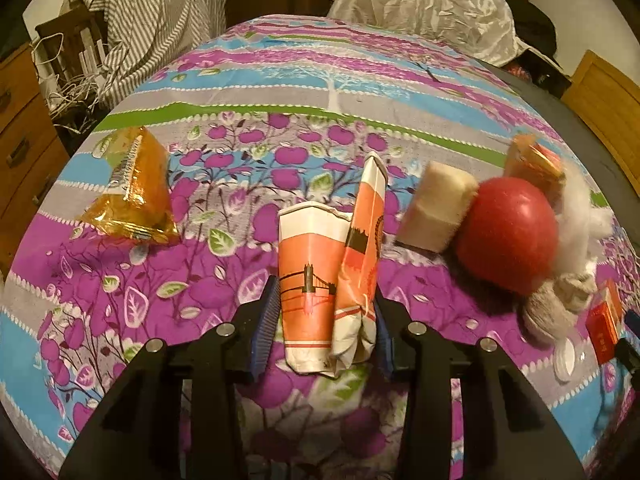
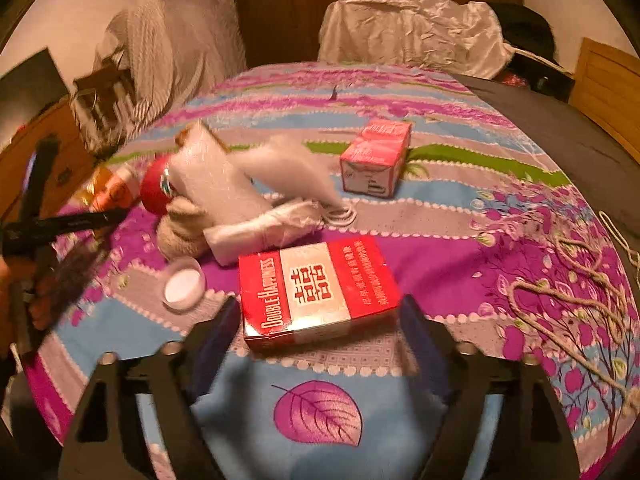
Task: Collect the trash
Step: 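Grasp the orange paper cup with left tool while right tool grasps red Double Happiness box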
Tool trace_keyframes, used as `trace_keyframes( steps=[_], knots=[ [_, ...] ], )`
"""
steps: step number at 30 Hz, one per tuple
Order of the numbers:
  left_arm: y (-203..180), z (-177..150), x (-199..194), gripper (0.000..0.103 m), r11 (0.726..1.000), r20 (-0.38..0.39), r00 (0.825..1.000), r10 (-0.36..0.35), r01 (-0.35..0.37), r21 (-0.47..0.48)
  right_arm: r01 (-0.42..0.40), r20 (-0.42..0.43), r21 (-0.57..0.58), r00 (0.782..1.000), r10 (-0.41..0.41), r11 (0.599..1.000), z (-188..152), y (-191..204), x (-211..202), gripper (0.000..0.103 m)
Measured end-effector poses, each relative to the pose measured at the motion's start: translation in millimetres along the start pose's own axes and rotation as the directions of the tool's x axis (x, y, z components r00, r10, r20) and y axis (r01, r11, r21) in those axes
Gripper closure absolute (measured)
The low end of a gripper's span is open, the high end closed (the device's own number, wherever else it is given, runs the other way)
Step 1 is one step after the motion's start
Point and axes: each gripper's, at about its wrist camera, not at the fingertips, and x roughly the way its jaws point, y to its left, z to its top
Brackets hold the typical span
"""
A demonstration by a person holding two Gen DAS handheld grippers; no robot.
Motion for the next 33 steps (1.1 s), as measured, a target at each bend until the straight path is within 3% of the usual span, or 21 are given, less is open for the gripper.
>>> trace_keyframes(
  steps=[5, 7, 8, 9, 11, 12, 14, 17, 18, 22, 26, 28, 30, 31, 32, 33],
  knots=[
    [1, -4, -3, 0.063, 0.999, -0.008, 0.999, -0.035, 0.035, 0.010, 0.009, -0.008, -0.087, 1.000, -0.010, 0.996, 14, 3, 1, 0.014],
    [2, -5, -3, 0.063, 0.999, -0.019, 0.999, -0.043, 0.044, 0.028, -0.021, -0.017, -0.251, 1.000, 0.017, 0.968, 22, 7, -12, 0.014],
    [3, -4, -3, 0.063, 0.998, -0.025, 0.998, -0.051, 0.052, 0.026, -0.024, -0.044, -0.358, 0.999, 0.009, 0.933, 25, 10, -16, 0.015],
    [4, -3, -2, 0.063, 0.998, -0.030, 0.998, -0.059, 0.059, 0.024, -0.003, -0.065, -0.488, 0.997, -0.034, 0.873, 29, 13, -17, 0.015],
    [3, -1, -1, 0.063, 0.997, -0.040, 0.997, -0.070, 0.071, 0.027, -0.131, -0.172, -0.680, 0.985, 0.017, 0.721, 35, 20, -12, 0.015],
    [2, -1, 0, 0.063, 0.997, -0.042, 0.997, -0.070, 0.072, 0.031, -0.147, -0.198, -0.757, 0.980, -0.009, 0.637, 38, 24, -5, 0.016],
    [0, -1, -1, 0.063, 0.996, -0.049, 0.996, -0.070, 0.073, 0.051, -0.178, -0.247, -0.820, 0.967, -0.056, 0.543, 45, 29, 7, 0.016],
    [-3, 0, 1, 0.063, 0.995, -0.060, 0.996, -0.069, 0.073, 0.064, -0.293, -0.351, -0.854, 0.934, -0.061, 0.431, 56, 40, 27, 0.016],
    [-4, 1, 1, 0.062, 0.995, -0.063, 0.996, -0.066, 0.071, 0.071, -0.321, -0.375, -0.871, 0.923, -0.081, 0.372, 56, 45, 37, 0.014],
    [-10, 4, 4, 0.062, 0.990, -0.085, 0.995, -0.058, 0.068, 0.120, -0.424, -0.464, -0.866, 0.879, -0.110, 0.263, 57, 55, 54, 0.010],
    [-11, 8, 7, 0.062, 0.987, -0.105, 0.992, -0.065, 0.079, 0.137, -0.504, -0.540, -0.833, 0.830, -0.138, 0.227, 46, 58, 60, 0.009],
    [-11, 10, 8, 0.062, 0.986, -0.109, 0.992, -0.070, 0.085, 0.141, -0.522, -0.556, -0.826, 0.817, -0.155, 0.213, 38, 58, 66, 0.014],
    [-10, 11, 9, 0.062, 0.987, -0.110, 0.991, -0.076, 0.090, 0.135, -0.547, -0.596, -0.785, 0.796, -0.110, 0.290, 43, 57, 70, 0.032],
    [-10, 11, 9, 0.062, 0.987, -0.106, 0.991, -0.077, 0.090, 0.132, -0.538, -0.591, -0.777, 0.802, -0.084, 0.326, 47, 55, 68, 0.033],
    [-10, 11, 8, 0.062, 0.987, -0.100, 0.992, -0.076, 0.089, 0.131, -0.514, -0.570, -0.782, 0.819, -0.070, 0.351, 50, 52, 65, 0.041],
    [-10, 9, 7, 0.062, 0.988, -0.088, 0.993, -0.076, 0.087, 0.125, -0.474, -0.539, -0.781, 0.840, -0.056, 0.406, 53, 48, 62, 0.043]
  ],
)
